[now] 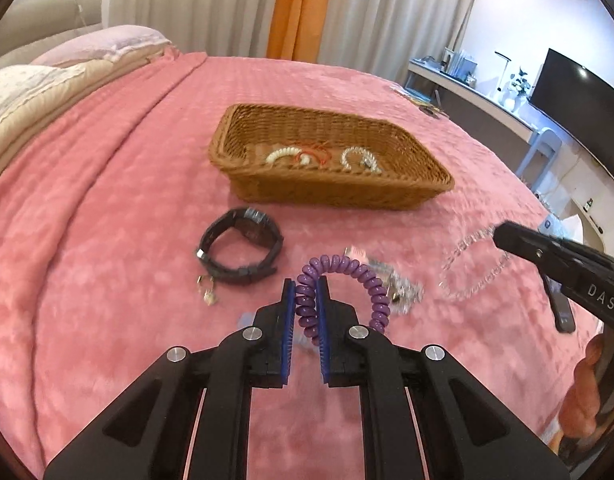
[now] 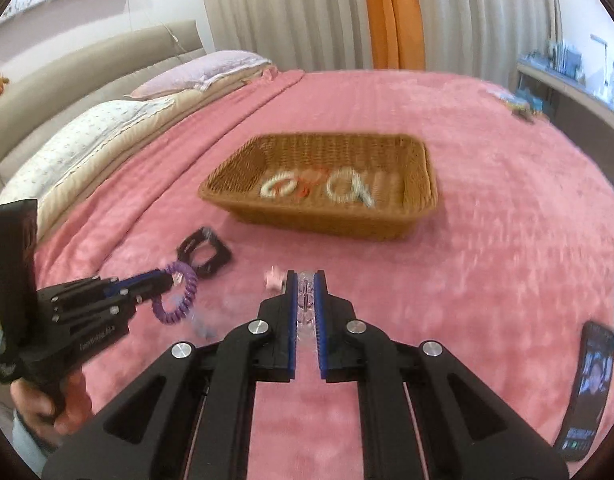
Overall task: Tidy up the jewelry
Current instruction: 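Return both tools to the pile and grasp the purple coil hair tie with left tool, then lift purple hair tie with left tool while right tool grasps silver chain bracelet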
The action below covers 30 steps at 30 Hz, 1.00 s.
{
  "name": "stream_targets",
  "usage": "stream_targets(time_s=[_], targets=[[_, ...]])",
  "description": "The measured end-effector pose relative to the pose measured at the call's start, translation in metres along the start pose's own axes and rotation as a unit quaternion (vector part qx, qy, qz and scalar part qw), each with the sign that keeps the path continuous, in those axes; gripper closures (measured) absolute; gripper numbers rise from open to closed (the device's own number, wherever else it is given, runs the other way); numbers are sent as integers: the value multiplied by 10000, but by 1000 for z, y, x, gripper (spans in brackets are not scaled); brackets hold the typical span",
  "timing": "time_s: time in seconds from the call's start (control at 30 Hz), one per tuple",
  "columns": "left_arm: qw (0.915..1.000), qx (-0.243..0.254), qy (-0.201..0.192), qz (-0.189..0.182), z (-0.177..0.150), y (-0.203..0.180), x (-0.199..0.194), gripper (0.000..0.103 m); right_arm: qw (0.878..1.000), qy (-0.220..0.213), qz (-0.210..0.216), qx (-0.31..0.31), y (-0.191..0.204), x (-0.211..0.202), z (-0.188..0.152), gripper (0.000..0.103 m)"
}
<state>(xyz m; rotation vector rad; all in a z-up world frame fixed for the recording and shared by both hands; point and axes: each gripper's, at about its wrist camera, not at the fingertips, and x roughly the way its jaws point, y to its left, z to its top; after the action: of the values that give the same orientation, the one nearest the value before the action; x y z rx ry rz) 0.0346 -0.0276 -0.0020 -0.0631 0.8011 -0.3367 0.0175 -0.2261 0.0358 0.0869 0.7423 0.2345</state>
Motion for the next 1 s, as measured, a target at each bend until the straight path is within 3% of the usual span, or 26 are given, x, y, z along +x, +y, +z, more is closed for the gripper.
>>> stream_targets(time_s=[0.1, 0.2, 0.33, 0.47, 0.57, 0.73, 0.93, 0.97, 1.0], targets=[[10000, -10, 81, 15, -14, 6, -1, 94, 9988, 363, 112, 301, -21, 9, -26, 97], [9997, -38, 219, 53, -28, 11, 4, 94, 9958, 687, -53, 601, -43, 24, -53, 97], [9994, -84, 343, 69, -40, 15, 14, 94, 9934, 794, -144, 810, -59, 27, -75, 96], [9992, -93, 382, 67, -45, 15, 18, 94, 9953, 720, -357, 544, -52, 23, -75, 93], [9992, -55, 392, 88, -47, 14, 20, 94, 9958, 677, -486, 366, -47, 22, -70, 78], [9992, -83, 397, 18, -51, 16, 22, 94, 9955, 756, -467, 320, -46, 33, -68, 76], [9992, -55, 388, 8, -51, 14, 24, 94, 9936, 793, -803, -89, -32, 43, -74, 76], [9992, -44, 385, 12, -51, 13, 24, 94, 9930, 796, -859, -184, -28, 43, -75, 79], [9993, -37, 380, 17, -51, 13, 24, 94, 9922, 772, -924, -307, -23, 43, -76, 89]])
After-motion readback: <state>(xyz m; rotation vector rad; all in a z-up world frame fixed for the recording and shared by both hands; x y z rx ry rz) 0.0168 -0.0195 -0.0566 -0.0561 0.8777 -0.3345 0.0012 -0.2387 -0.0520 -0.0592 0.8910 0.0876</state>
